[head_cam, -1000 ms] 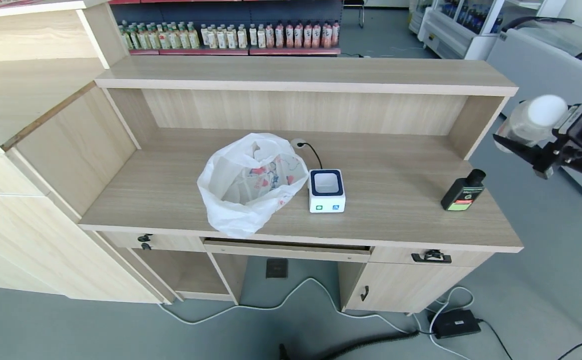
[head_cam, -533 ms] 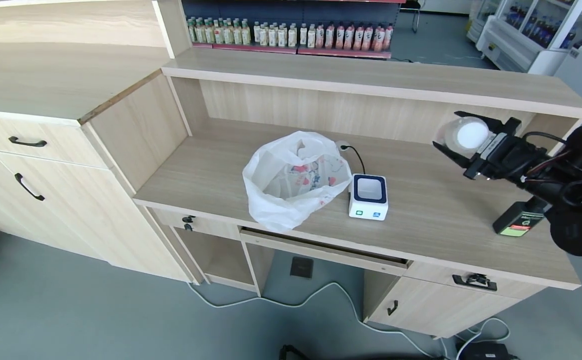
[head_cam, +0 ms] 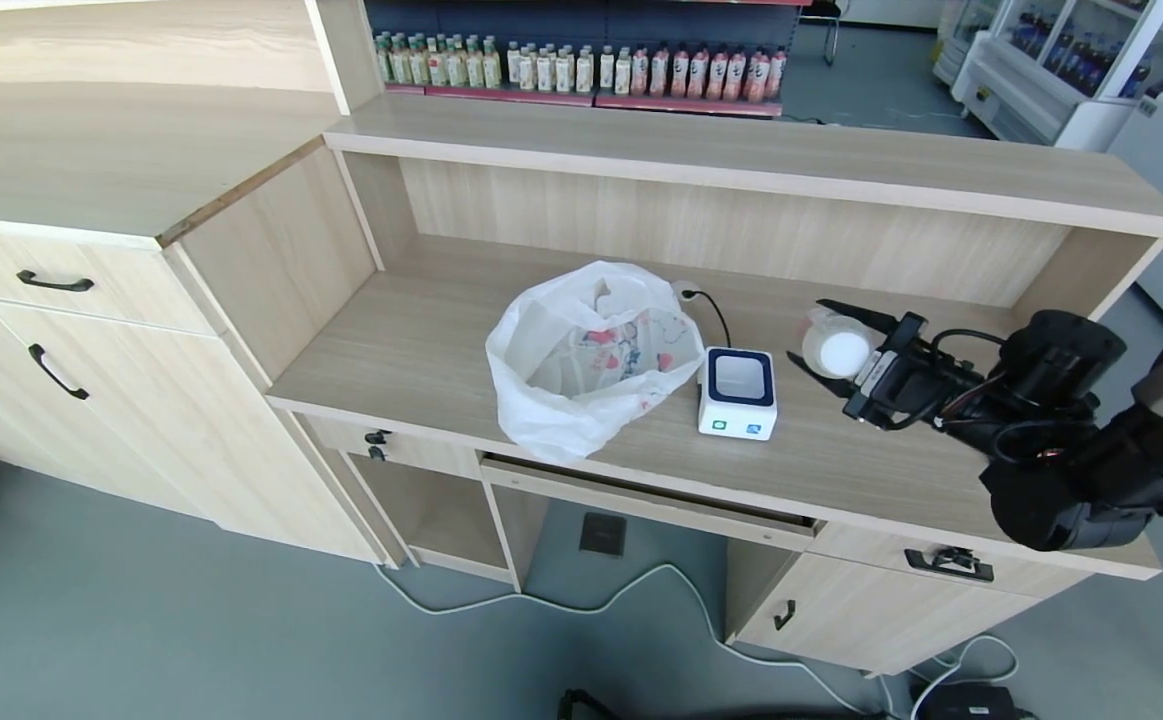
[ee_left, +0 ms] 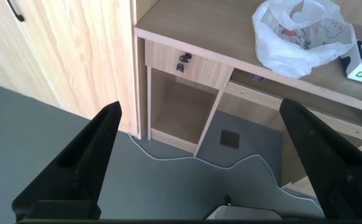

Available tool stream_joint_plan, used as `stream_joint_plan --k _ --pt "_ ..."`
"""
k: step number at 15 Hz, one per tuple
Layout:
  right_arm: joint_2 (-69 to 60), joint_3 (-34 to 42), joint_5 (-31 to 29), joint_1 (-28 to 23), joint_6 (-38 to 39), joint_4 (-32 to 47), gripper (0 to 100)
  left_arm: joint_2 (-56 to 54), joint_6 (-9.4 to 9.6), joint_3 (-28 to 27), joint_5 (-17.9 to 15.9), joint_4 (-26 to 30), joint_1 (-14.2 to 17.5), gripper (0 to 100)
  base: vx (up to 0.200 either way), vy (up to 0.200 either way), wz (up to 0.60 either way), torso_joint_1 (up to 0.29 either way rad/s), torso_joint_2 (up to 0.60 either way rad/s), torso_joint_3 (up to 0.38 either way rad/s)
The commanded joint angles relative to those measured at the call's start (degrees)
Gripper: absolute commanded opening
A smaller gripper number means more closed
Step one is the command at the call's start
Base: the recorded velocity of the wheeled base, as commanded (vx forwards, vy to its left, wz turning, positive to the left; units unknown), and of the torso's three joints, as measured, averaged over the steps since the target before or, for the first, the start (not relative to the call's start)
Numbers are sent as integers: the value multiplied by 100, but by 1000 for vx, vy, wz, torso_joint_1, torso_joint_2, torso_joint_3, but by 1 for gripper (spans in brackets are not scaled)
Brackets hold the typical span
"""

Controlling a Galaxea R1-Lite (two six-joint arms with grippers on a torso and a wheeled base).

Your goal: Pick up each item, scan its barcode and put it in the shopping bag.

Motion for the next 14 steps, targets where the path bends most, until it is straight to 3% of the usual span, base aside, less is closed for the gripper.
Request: stream_joint_plan --k 1,14 --pt "198 22 5 68 -41 -16 0 -2 5 1 4 -4 0 100 0 0 0 0 0 0" --pt "981 -989 234 262 -6 -403 0 -2 -4 1 4 -4 0 100 0 0 0 0 0 0"
